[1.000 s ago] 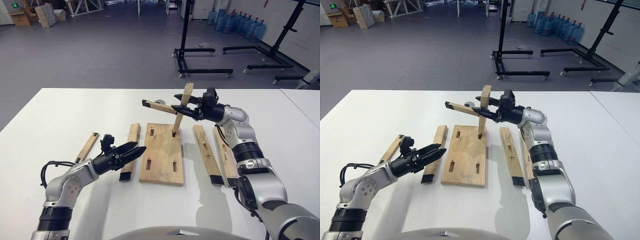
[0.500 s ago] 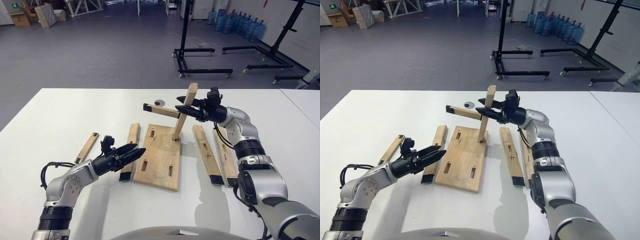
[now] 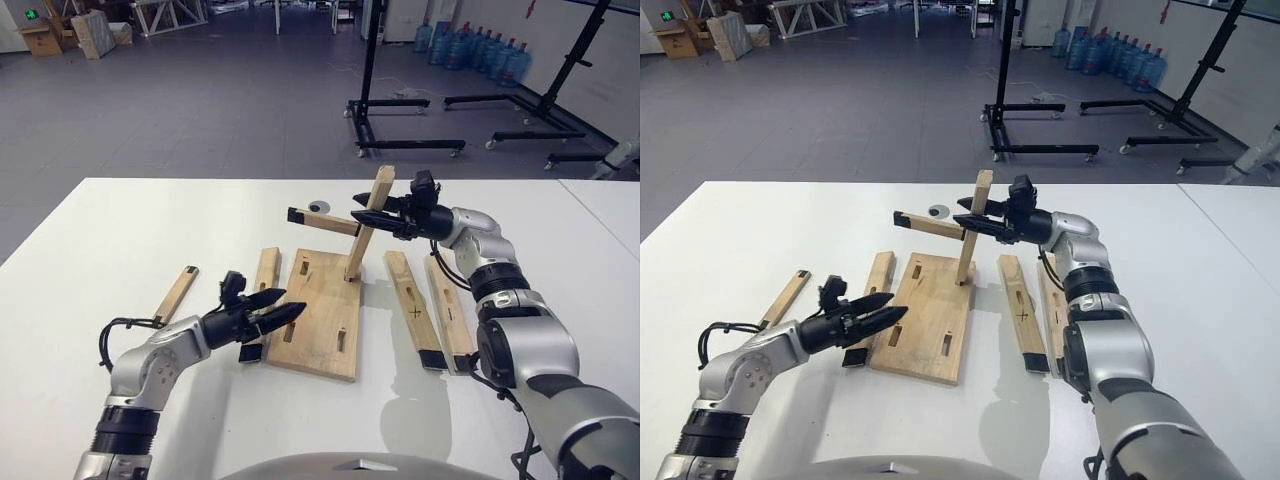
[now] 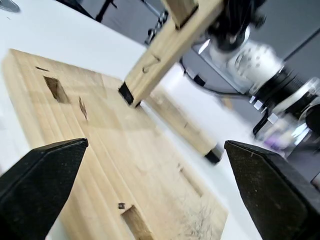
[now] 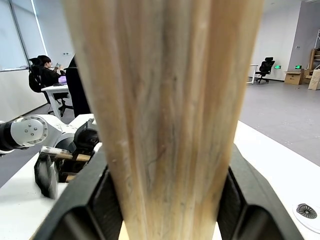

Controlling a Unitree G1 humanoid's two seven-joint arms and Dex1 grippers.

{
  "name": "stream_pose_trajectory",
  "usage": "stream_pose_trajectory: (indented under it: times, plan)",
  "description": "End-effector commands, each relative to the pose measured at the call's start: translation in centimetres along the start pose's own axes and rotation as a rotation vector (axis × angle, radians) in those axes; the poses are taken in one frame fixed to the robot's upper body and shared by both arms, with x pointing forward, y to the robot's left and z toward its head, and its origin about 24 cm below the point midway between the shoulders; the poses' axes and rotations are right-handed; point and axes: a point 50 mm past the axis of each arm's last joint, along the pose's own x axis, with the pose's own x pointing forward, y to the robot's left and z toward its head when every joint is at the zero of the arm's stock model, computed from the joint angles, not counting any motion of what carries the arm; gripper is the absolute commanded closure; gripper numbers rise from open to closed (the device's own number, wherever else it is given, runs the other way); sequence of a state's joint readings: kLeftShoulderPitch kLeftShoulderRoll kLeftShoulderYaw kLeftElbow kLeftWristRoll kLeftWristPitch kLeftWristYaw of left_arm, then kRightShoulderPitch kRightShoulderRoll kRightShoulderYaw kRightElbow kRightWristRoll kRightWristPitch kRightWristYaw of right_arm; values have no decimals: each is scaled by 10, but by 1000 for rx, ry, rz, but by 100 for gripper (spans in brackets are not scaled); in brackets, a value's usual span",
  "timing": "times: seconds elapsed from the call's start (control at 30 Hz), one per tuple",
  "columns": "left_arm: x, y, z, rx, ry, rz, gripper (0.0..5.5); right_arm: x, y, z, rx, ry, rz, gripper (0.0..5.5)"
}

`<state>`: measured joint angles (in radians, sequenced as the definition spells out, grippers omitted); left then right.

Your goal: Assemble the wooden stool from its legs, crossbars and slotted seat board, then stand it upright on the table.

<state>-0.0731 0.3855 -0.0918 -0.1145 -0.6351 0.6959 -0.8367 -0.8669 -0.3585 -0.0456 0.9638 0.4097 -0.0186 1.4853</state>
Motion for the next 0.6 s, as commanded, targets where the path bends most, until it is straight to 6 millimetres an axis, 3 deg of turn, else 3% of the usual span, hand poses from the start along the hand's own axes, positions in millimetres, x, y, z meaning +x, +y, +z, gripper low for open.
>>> stream_pose_trajectory:
  times: [0.03,0.1,0.27,0.43,0.6]
  plan:
    - [14,-13,4,187,153,-47,49,-4,4,-22,34,128,2,345]
    - [18,-12,-5,224,267,-55,49,-2,4,-20,21,128,9,345]
    - [18,10,-29,177,484,64,49,4,6,-22,31,146,47,345]
    - [17,15,-41,119,536,74,49,7,4,-22,99,216,87,345]
    - [14,14,-46,108,546,61,49,7,0,-16,275,228,91,345]
